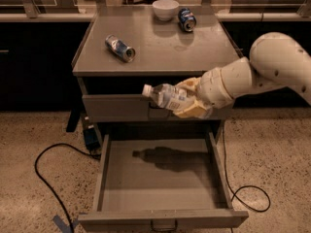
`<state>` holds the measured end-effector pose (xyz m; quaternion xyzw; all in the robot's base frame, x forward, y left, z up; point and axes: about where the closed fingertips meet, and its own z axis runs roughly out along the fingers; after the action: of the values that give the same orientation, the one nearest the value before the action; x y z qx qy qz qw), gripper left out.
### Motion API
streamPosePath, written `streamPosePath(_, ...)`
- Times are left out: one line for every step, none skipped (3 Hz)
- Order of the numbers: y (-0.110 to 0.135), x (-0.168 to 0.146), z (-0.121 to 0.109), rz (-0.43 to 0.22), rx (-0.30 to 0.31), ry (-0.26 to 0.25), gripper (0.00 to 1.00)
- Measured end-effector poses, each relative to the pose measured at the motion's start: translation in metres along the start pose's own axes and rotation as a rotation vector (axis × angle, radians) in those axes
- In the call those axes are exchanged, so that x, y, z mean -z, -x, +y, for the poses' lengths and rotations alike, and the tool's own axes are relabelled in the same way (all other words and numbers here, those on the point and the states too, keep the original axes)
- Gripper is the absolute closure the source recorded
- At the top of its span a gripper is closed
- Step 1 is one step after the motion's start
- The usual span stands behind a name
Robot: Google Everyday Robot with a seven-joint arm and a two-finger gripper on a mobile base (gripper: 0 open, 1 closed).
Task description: Place blue plastic bottle into middle drawer
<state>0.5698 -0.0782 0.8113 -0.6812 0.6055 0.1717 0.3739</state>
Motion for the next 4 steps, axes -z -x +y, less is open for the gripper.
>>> streamPosePath(-0.036, -0.025, 0.021, -0.004, -0.051, 0.014, 1.00)
streamPosePath(-0.036, -0.025, 0.021, -0.004, -0.051, 0.014, 1.00)
streamPosePath(-0.050, -0.035, 0.030, -0.011, -0.079, 0.007, 1.00)
streamPosePath(-0.084, -0.055, 0.058, -0.034, -0.145, -0.010, 1.00)
